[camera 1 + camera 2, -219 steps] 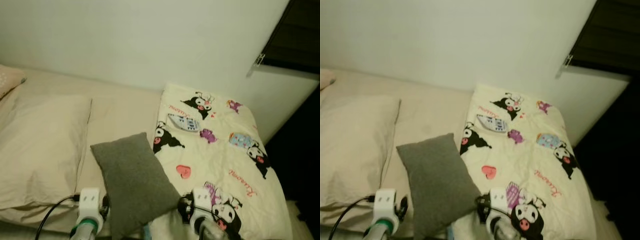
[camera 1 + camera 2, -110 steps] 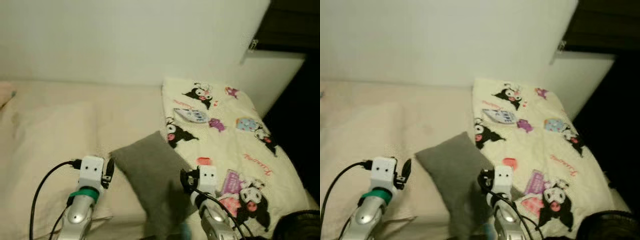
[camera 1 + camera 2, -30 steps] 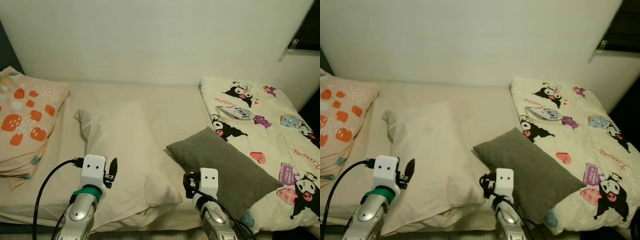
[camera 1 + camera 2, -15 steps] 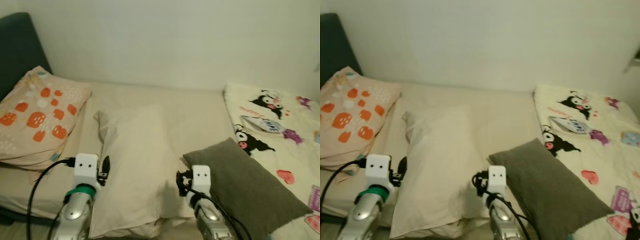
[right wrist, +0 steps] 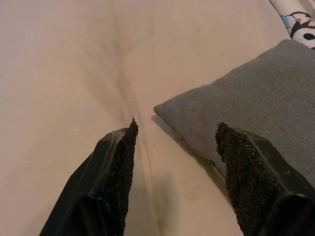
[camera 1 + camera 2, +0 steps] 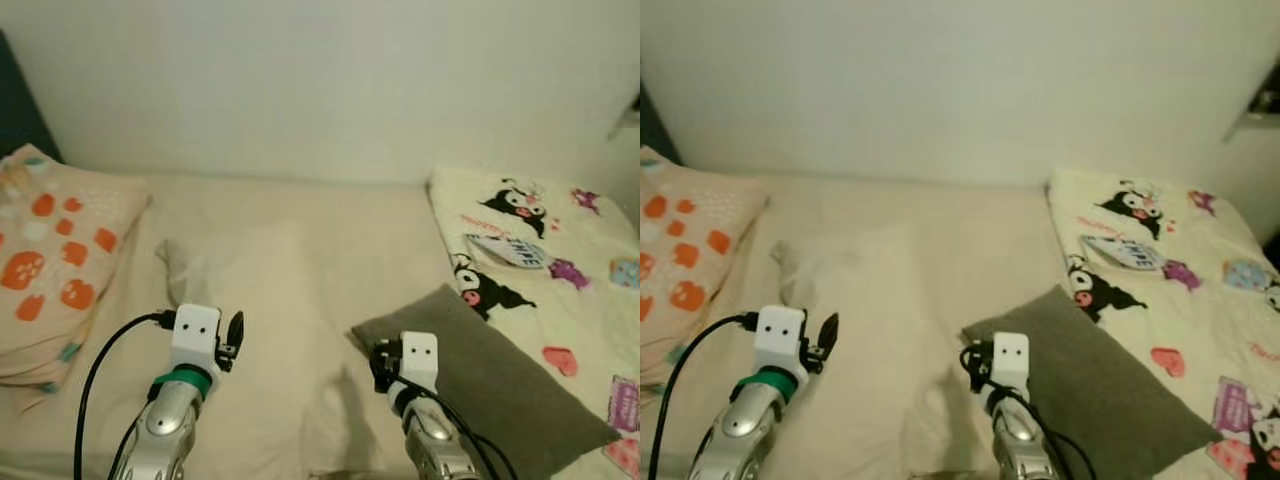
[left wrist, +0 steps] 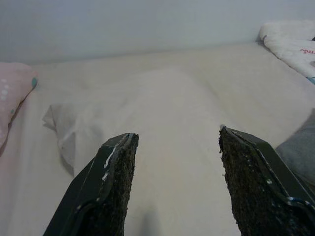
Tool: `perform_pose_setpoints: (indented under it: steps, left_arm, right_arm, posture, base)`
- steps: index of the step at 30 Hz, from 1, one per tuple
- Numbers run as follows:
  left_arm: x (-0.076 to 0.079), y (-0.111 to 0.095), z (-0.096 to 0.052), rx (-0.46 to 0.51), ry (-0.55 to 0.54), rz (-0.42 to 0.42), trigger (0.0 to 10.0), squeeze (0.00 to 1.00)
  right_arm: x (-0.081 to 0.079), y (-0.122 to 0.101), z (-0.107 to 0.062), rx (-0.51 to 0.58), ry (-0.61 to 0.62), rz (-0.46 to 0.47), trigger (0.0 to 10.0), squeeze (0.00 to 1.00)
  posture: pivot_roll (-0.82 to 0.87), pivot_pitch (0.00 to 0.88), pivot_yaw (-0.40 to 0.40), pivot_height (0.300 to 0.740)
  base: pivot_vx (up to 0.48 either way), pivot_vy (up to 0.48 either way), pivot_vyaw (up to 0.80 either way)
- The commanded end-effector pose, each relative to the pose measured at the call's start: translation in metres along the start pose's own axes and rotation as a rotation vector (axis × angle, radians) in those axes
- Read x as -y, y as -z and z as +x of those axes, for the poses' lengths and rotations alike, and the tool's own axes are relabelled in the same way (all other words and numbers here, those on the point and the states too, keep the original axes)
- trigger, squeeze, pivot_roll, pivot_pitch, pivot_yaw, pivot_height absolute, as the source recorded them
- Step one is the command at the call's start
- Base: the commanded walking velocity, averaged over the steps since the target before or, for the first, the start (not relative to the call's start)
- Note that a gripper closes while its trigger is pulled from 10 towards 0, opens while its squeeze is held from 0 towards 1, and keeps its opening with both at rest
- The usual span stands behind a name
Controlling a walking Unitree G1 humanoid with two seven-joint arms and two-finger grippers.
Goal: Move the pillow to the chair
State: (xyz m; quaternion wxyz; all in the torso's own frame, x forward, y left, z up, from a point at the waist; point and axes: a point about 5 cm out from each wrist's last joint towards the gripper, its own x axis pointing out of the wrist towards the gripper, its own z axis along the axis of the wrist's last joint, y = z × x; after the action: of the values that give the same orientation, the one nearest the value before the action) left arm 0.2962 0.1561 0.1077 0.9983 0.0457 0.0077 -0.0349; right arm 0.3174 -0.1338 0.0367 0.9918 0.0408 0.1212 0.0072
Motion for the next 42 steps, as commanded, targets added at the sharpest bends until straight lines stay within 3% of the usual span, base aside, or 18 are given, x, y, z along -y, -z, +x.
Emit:
perform_pose_setpoints:
  steps: [1, 10, 17, 26, 42]
  left_arm:
    - [0.000, 0.006, -0.003, -0.024, 0.002, 0.017, 10.0, 0.00]
    - [-0.003, 0.008, -0.004, -0.023, -0.046, 0.032, 10.0, 0.00]
    - [-0.014, 0.011, -0.008, -0.022, -0.124, 0.031, 10.0, 0.00]
    - [-0.020, 0.012, -0.011, -0.006, -0.141, 0.026, 10.0, 0.00]
    - [-0.033, 0.032, -0.029, -0.029, -0.180, -0.004, 10.0, 0.00]
  right_arm:
    - [0.001, 0.007, -0.003, -0.020, 0.010, 0.019, 10.0, 0.00]
    - [0.003, 0.007, -0.004, -0.008, 0.020, 0.068, 10.0, 0.00]
    - [0.001, 0.008, -0.004, -0.015, -0.008, 0.050, 10.0, 0.00]
    - [0.000, 0.005, -0.003, -0.009, -0.038, 0.035, 10.0, 0.00]
    - [-0.004, 0.004, -0.003, 0.007, -0.070, 0.043, 10.0, 0.00]
  posture:
    - [0.08, 0.031, 0.020, 0.740]
    - [0.09, 0.032, 0.022, 0.720]
    - [0.08, 0.034, 0.009, 0.691]
    - [0.08, 0.035, 0.000, 0.662]
    - [0.08, 0.017, -0.015, 0.594]
  base:
    - [0.000, 0.000, 0.00]
    - [0.000, 0.000, 0.00]
    - [0.000, 0.000, 0.00]
    - [0.000, 0.000, 0.00]
    - [0.000, 0.000, 0.00]
